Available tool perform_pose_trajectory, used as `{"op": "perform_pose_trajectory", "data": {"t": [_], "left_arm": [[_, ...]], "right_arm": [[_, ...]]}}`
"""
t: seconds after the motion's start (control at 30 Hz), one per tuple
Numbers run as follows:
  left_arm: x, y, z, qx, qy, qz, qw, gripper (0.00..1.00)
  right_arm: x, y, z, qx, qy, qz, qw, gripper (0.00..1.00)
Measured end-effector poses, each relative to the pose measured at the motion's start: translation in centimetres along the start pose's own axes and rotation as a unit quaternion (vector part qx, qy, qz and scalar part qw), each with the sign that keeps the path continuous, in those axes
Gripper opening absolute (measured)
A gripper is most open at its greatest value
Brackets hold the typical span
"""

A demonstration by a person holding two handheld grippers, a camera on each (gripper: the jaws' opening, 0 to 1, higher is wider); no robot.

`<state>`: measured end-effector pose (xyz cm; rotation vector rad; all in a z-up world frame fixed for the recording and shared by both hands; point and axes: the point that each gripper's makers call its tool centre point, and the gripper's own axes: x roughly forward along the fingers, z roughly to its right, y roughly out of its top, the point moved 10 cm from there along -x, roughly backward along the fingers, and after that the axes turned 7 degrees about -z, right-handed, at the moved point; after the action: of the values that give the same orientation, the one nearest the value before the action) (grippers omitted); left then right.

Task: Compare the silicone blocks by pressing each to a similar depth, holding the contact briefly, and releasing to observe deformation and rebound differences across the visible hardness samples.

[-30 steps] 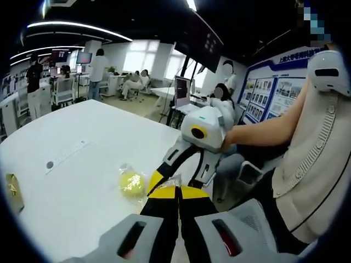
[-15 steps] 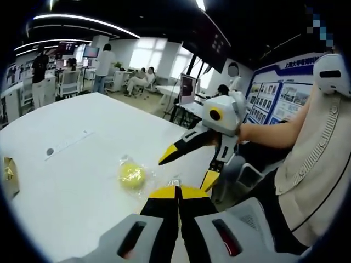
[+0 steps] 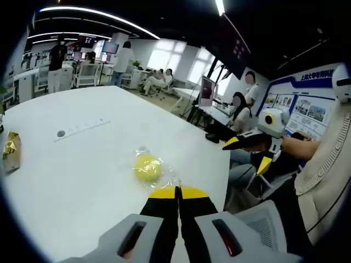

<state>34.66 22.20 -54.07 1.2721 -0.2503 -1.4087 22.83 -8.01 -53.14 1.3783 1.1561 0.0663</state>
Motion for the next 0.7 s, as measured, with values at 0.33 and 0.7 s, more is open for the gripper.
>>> {"op": "perform_pose_trajectory", "data": {"t": [0.33, 0.7], "left_arm": [[1.5, -1.0, -3.7, -0.051, -0.013, 0.031, 0.9981, 0.0], [1.7, -1.2, -10.9, -0.094, 0.044, 0.074, 0.9919, 0.0]], "right_arm": [[-3.3, -2.8, -0.7, 0.05, -0.079, -0.021, 0.9954, 0.69], [-3.0, -2.8, -0.7, 0.076, -0.114, -0.057, 0.9889, 0.68]]}}
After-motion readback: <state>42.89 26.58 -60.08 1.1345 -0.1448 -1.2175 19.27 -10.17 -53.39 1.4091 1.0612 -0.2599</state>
